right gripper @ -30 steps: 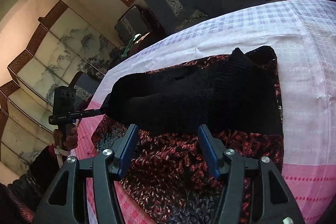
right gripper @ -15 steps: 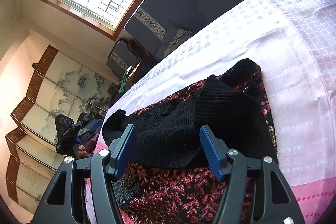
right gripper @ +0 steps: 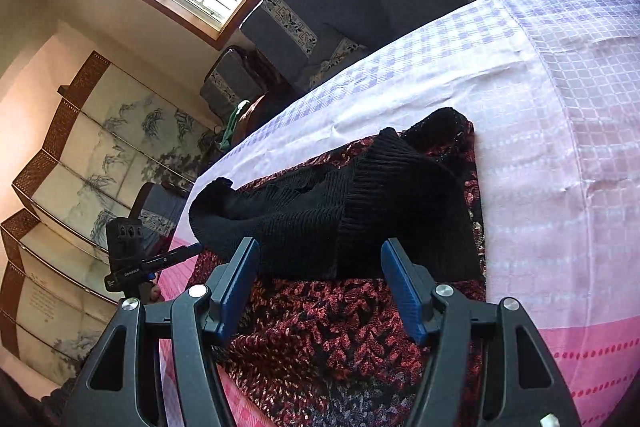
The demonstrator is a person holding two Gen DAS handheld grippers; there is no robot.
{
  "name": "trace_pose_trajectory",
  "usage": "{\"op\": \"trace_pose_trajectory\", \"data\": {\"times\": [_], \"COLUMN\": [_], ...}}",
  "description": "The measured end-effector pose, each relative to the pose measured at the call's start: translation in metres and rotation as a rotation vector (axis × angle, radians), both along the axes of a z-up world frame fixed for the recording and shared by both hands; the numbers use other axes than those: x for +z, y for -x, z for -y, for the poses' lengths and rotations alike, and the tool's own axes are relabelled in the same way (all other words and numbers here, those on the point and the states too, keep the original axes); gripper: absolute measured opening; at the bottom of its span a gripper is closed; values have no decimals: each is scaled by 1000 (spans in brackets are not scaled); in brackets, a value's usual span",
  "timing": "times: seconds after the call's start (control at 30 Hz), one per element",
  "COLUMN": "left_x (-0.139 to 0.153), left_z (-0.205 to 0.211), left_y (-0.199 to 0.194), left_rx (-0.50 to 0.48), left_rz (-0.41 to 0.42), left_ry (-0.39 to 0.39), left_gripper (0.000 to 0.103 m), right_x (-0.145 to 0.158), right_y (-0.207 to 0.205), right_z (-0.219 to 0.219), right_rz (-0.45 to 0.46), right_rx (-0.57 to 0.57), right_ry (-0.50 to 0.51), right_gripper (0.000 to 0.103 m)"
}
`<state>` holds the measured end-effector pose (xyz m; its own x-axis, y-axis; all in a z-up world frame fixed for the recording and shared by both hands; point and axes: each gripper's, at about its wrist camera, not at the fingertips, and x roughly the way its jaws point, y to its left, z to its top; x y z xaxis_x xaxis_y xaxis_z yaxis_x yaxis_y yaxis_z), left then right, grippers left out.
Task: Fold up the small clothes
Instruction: 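Withdraw both open grippers from the folded top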
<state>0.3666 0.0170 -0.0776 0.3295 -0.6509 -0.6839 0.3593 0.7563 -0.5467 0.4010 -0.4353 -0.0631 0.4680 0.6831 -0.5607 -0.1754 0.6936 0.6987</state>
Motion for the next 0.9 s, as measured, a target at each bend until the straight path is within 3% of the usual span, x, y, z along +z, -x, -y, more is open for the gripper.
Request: {"op": "trace_pose_trajectory", "data": {"times": [0.1,0.27,0.33,0.43,0.5,0.6,0.67,0.77,0.9], "left_x": [-1,6,11,10,12,13,8,-7,-14], "left_z": [13,4,-9,-23,-30,-43,-55,-82,-102], "left_y": [-26,-48,-44,-38,-23,9,29,58,95], "left_rx": [36,263,331,282,269,244,251,262,296], "left_rz": [-21,64,111,68,83,120,99,11,6], "left_ry": [43,56,61,138,101,0,-60,-22,-34], "left_gripper": [62,62,62,62,62,62,62,62,62], "right_x": [-6,-8,-9,-5,0,4,2,-6,-15], "right_y": [-21,-30,-22,-5,10,34,57,94,126], "right_z": [-10,25,39,46,42,27,22,29,40], "right_rz": [-24,24,29,51,56,24,10,-7,-51], "right_rx": [-19,-309,-369,-349,-308,-232,-175,-155,-182], "right_ry": [-7,-46,-79,-100,-36,159,223,276,276], "right_gripper": [62,62,62,62,62,62,62,62,63]}}
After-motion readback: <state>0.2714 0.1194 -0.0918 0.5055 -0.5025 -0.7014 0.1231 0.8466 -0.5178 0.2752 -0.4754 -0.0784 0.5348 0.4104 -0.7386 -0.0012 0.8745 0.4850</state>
